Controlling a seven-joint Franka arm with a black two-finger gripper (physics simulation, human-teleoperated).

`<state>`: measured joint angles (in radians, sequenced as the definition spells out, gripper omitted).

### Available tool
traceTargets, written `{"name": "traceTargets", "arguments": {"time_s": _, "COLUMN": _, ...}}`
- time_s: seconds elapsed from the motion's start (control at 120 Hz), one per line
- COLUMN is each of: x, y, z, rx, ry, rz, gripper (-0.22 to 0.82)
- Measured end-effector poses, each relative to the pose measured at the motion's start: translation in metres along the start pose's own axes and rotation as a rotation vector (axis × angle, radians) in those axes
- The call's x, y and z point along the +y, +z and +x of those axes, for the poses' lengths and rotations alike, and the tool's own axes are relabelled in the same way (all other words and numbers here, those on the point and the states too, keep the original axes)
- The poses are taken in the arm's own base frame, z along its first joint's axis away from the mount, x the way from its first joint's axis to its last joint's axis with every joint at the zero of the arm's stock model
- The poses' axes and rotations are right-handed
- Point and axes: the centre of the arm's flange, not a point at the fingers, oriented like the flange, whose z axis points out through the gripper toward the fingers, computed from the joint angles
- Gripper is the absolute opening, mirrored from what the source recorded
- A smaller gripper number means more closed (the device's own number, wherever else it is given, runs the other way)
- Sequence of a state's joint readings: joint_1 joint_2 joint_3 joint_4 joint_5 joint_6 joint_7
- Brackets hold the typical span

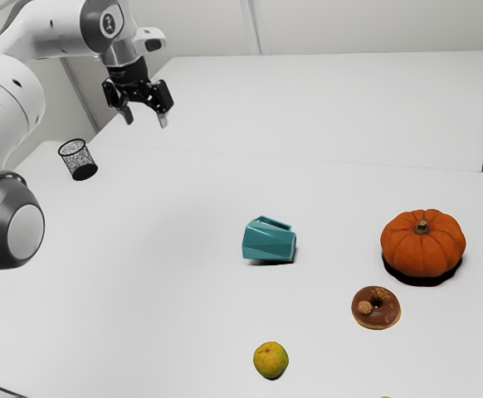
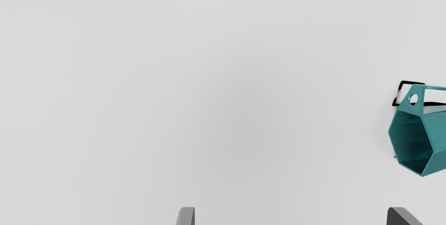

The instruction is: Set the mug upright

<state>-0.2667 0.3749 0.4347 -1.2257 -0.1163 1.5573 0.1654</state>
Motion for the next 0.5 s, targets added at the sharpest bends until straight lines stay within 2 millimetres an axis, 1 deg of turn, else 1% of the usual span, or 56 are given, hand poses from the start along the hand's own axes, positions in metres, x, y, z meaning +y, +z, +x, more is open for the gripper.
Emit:
{"name": "traceTargets", "arguments": {"time_s": 0.167, "x": -0.004, "y": 0.001, "z": -0.002, "rx": -0.002, "ry": 0.01, "rz": 0.002, "gripper": 0.6}}
{"name": "traceTargets", "arguments": {"time_s": 0.2, "x": -0.002, "y": 0.004, "z": -0.004, "rx": -0.005, "ry": 0.015, "rz": -0.01, "gripper": 0.6}}
{"name": "traceTargets", "arguments": {"time_s": 0.233, "x": -0.001, "y": 0.013, "z": -0.008, "rx": -0.016, "ry": 0.018, "rz": -0.028, "gripper": 0.6}}
{"name": "traceTargets", "arguments": {"time_s": 0.267, "x": -0.001, "y": 0.022, "z": -0.017, "rx": -0.028, "ry": 0.019, "rz": -0.051, "gripper": 0.6}}
{"name": "traceTargets", "arguments": {"time_s": 0.408, "x": 0.004, "y": 0.072, "z": -0.072, "rx": -0.058, "ry": 0.002, "rz": -0.228, "gripper": 0.6}}
{"name": "traceTargets", "arguments": {"time_s": 0.5, "x": 0.011, "y": 0.107, "z": -0.096, "rx": -0.064, "ry": -0.039, "rz": -0.347, "gripper": 0.6}}
